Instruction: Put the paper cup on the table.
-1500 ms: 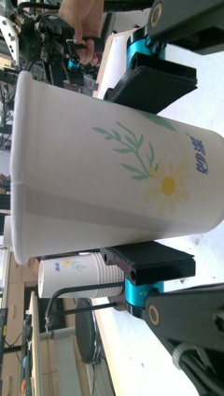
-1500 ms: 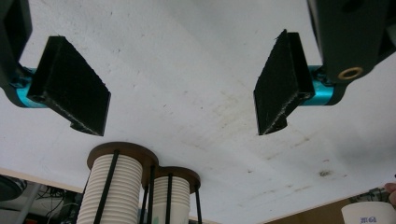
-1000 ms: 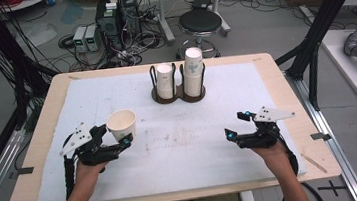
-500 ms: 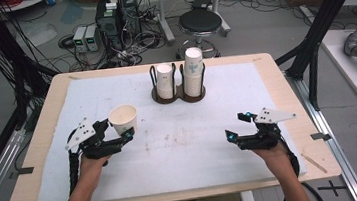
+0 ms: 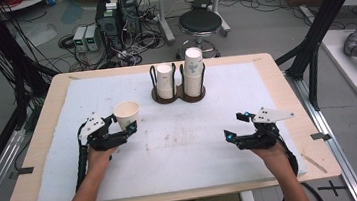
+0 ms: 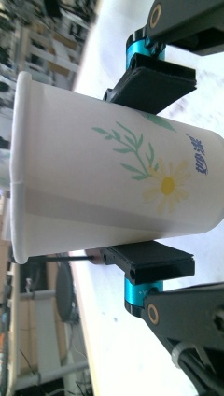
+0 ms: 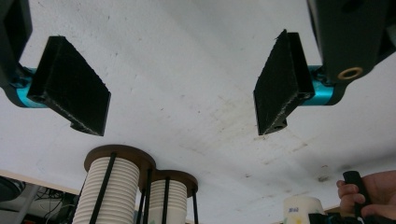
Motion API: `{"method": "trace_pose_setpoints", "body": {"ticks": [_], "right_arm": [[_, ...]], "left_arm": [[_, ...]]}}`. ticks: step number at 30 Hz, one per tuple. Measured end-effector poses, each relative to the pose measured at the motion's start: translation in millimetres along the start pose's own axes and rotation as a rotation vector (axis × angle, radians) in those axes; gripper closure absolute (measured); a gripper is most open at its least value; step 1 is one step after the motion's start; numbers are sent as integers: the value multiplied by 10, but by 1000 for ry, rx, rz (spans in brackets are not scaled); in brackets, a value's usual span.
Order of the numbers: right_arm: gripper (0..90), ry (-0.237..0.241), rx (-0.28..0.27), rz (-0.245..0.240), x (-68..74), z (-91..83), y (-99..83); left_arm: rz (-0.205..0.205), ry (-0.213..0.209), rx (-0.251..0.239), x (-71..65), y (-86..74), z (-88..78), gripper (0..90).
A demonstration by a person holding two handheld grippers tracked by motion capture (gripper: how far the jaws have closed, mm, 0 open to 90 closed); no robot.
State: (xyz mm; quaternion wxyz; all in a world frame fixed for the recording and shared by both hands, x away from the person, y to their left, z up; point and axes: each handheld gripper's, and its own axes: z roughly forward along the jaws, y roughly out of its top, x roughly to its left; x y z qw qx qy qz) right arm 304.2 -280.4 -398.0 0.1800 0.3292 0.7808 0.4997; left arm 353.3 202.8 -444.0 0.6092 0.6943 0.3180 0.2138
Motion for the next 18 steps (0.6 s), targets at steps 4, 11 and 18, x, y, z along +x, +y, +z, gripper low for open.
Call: {"method": "trace_pose_setpoints", "body": {"ticks": [4,11,18], "right_arm": [[194,0,2,-3,3,2,1],[194,6,3,-4,13,4,4],[194,8,3,-3,13,2,4]], "left_arm": [[17,25,61,-6,-34,43,320],[5,80,142,-15,-66,100,324],[65,112,286,-87,-52,178,327]]}}
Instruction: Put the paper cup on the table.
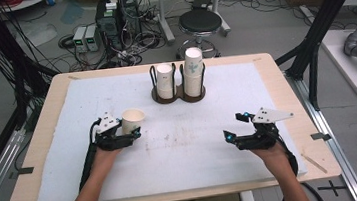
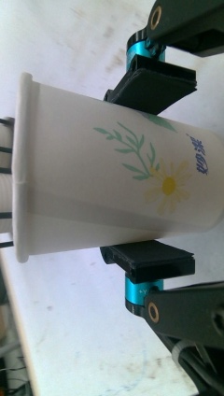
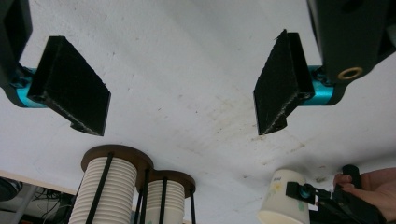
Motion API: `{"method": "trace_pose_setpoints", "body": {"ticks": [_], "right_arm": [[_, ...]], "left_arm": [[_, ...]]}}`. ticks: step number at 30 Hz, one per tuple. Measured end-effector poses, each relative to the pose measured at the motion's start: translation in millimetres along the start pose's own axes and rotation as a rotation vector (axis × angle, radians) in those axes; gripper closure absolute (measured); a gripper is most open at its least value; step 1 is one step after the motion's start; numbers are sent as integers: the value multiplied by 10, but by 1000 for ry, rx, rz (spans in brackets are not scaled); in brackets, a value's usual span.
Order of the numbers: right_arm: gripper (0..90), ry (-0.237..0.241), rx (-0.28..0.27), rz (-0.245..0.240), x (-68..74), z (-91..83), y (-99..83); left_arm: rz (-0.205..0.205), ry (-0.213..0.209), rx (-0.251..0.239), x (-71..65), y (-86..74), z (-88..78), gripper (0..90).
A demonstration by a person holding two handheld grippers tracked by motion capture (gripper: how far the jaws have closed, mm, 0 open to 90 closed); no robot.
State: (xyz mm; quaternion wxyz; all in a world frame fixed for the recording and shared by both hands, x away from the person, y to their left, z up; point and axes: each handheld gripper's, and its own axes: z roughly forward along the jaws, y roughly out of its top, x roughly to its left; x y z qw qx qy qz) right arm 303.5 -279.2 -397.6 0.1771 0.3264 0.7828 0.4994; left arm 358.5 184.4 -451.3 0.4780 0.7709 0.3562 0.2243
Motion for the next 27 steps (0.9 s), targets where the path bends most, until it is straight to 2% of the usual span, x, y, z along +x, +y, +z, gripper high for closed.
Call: {"method": "trace_pose_setpoints", "body": {"ticks": [5,12,17,21,25,27], "right_arm": [[194,-2,1,0,-2,-9,-5],[194,-3,-3,-2,3,-24,-1],[194,-4,-3,0,7,-28,-2],[194,-4,-5,0,1,-29,1],[194,-4,-4,-1,-1,-22,-1],[194,-5,-6,-3,-2,-20,0]], "left_arm": [[-14,2,21,5,5,-35,329],[24,16,92,-28,10,-136,329],[-6,10,113,-4,-11,-166,323],[-2,11,130,2,-30,-176,307],[-22,2,128,6,-50,-165,291],[-32,-4,117,1,-47,-175,255]]}}
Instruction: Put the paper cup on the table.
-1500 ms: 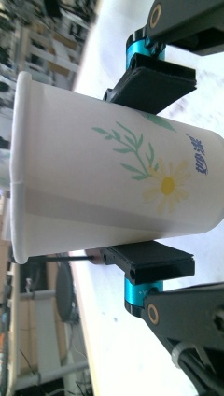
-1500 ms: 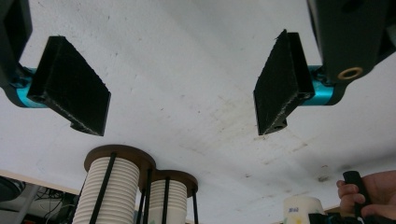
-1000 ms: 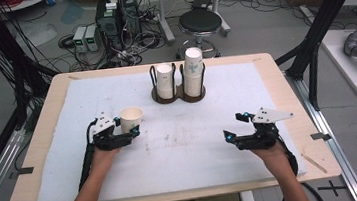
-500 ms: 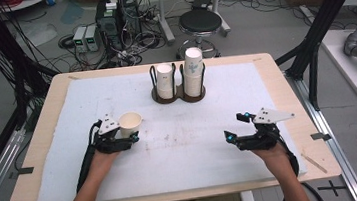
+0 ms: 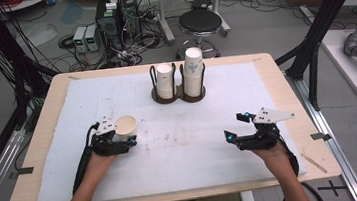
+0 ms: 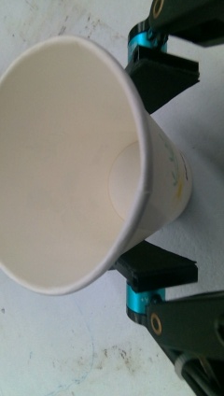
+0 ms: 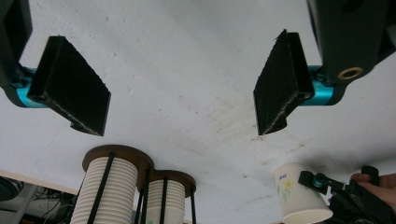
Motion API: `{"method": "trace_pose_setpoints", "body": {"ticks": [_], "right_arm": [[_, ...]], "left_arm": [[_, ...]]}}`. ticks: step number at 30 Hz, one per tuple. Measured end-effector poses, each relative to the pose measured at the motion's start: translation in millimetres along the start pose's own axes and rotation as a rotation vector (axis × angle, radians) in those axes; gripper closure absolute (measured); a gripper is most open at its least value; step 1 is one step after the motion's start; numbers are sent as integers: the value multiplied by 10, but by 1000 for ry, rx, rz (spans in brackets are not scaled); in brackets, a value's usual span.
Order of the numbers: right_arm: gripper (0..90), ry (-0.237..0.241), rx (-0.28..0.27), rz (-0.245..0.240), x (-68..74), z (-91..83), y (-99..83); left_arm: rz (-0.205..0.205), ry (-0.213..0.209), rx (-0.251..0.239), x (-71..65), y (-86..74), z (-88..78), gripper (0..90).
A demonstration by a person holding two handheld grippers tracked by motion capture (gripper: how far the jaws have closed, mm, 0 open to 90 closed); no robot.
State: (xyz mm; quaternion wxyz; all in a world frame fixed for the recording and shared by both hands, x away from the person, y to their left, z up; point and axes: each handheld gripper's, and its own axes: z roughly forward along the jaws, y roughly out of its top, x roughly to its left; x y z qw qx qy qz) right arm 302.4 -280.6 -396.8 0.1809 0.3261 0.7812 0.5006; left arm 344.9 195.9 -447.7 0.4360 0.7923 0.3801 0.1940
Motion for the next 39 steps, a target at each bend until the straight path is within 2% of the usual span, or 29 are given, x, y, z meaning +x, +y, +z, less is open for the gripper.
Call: {"method": "trace_pose_setpoints", "body": {"ticks": [3,7,13,15,17,20,25,27,30,39], "right_arm": [[194,2,3,6,1,-1,-2],[194,2,5,2,0,-2,-7],[194,-3,6,6,-7,-13,-18],[194,-5,10,13,-11,-17,-28],[194,-11,17,18,-18,-23,-43],[194,-28,30,16,-34,-35,-67],[194,-40,42,43,-75,-66,-130],[194,-42,42,42,-94,-75,-149],[194,-40,41,51,-110,-85,-164],[194,-61,26,56,-93,-128,-138]], "left_arm": [[-12,-5,-9,3,-2,-46,210],[-42,-7,-22,38,-39,-162,194],[-58,-36,-93,83,-113,-429,186],[-62,-54,-124,95,-136,-529,185],[-71,-46,-165,93,-158,-625,183],[-104,-50,-261,89,-184,-731,182],[-108,-37,-388,93,-171,-798,179],[-107,-31,-418,86,-156,-809,179],[-93,-25,-433,75,-146,-818,179],[-73,-44,-477,40,-153,-894,180]]}}
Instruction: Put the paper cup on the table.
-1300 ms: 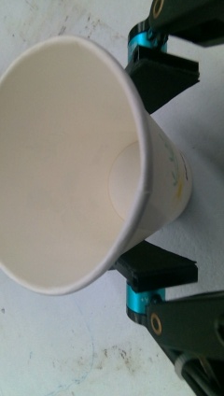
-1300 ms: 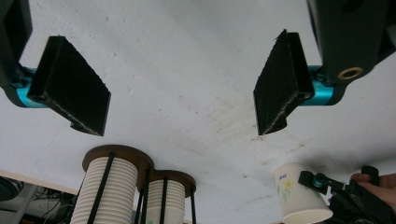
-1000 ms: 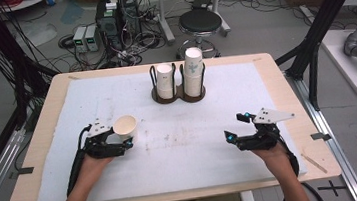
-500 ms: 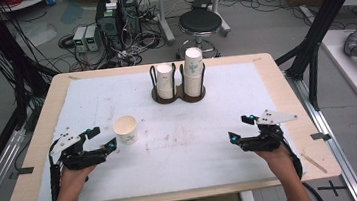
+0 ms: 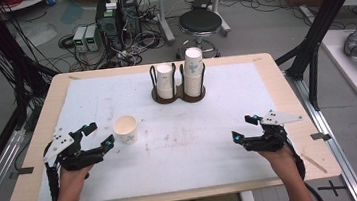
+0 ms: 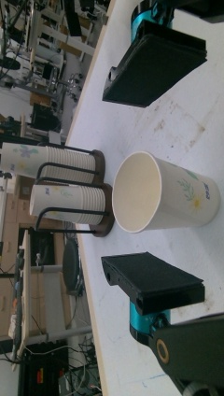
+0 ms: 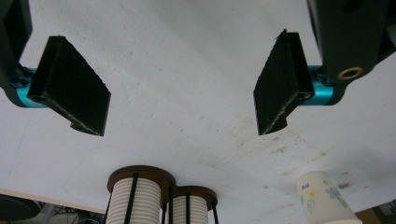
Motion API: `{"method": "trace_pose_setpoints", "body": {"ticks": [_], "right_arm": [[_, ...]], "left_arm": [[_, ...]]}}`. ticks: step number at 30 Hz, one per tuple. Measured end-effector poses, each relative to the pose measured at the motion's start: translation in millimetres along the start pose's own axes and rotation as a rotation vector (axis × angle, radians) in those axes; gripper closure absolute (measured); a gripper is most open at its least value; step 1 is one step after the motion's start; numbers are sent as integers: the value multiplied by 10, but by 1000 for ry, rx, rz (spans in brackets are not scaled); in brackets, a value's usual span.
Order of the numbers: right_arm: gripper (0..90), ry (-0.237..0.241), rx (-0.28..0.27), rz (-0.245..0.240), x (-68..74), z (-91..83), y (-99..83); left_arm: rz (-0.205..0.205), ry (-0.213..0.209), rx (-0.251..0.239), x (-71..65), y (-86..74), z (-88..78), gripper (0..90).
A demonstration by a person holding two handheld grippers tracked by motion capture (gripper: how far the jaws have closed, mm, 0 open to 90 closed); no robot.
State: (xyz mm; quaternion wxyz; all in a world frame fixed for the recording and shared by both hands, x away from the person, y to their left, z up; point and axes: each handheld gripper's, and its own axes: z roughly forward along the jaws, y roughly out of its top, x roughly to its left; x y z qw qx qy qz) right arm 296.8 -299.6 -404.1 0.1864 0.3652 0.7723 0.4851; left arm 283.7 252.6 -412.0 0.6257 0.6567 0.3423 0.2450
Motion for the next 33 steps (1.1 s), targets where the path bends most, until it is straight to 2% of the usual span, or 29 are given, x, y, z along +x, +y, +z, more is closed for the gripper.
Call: {"method": "trace_pose_setpoints", "body": {"ticks": [7,22,33], "right_arm": [[194,-8,-8,2,55,-17,12],[194,-8,-22,0,63,-17,12],[194,-9,-22,7,32,-10,-4]], "left_arm": [[-6,-6,-28,-21,8,-72,179],[10,-11,-17,-53,1,-59,180],[-1,6,-15,-16,-12,-54,180]]}}
